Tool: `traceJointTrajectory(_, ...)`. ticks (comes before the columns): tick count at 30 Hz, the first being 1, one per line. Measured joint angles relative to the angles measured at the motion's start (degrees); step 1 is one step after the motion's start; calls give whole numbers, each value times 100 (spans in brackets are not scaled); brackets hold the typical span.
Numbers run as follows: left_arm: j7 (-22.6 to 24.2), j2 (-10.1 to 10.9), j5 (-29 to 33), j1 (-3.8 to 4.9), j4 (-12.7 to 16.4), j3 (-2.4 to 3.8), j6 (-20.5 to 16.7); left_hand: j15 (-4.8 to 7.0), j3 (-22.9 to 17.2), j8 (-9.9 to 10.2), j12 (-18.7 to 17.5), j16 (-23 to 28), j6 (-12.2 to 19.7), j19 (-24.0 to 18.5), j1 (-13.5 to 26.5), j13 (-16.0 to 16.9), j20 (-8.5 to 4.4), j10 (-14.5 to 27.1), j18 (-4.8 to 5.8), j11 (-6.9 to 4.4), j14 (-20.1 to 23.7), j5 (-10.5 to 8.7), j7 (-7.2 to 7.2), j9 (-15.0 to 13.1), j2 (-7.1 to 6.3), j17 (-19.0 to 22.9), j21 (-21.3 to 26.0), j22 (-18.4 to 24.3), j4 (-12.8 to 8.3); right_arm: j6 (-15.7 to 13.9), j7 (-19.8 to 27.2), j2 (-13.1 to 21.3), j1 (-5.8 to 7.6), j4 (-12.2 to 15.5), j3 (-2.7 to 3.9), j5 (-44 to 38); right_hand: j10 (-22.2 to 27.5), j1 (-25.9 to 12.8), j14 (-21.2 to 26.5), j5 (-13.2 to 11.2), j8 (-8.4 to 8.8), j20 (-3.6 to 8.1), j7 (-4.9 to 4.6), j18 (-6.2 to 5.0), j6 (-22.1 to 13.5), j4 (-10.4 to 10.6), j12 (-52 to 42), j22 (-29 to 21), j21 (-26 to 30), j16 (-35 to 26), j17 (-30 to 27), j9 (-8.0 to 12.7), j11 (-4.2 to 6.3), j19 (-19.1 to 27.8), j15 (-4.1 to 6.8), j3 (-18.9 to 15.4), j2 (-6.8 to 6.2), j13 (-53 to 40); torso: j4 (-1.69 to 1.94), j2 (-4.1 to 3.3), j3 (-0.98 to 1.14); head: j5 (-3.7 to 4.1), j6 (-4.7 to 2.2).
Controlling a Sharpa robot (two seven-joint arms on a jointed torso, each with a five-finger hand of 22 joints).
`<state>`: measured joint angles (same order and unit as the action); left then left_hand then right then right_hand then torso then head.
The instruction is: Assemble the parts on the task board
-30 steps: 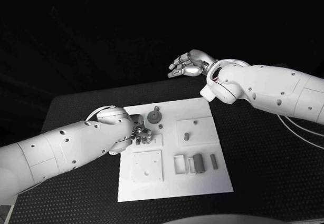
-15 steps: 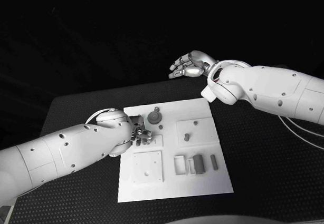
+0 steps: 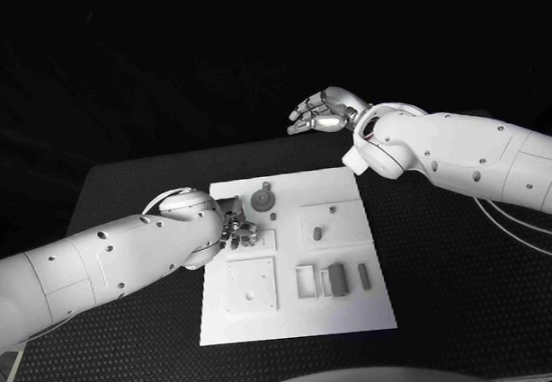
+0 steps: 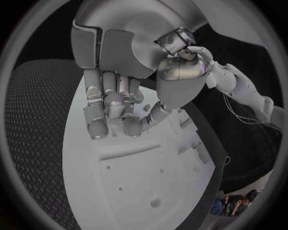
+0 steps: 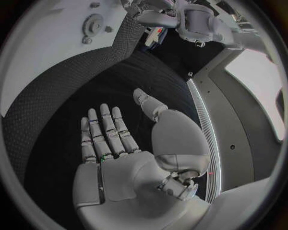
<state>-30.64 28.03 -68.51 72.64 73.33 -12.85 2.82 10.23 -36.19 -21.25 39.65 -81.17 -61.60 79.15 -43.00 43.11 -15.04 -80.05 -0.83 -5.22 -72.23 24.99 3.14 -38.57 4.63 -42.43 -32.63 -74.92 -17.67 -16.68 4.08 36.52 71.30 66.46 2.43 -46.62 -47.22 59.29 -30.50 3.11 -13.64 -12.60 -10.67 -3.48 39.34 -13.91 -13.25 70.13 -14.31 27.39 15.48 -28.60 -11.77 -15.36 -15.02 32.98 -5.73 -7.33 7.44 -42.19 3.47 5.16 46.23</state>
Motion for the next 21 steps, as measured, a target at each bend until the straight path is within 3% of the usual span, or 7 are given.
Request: traceJointTrajectory(21,174,132,190,-46,57,-28,-388,0,-3,1,0,0,-26,9,-1,0,10,-1,0,1,-26,-39,-22,-9,-1,5,0,1,-3,2,0,9,-13,-15,0,1,0,0,0,0,0,0,0,0,0,0,0,11,0,0,1,-1,0,0,0,0,0,10,4,2,-2,13,-7)
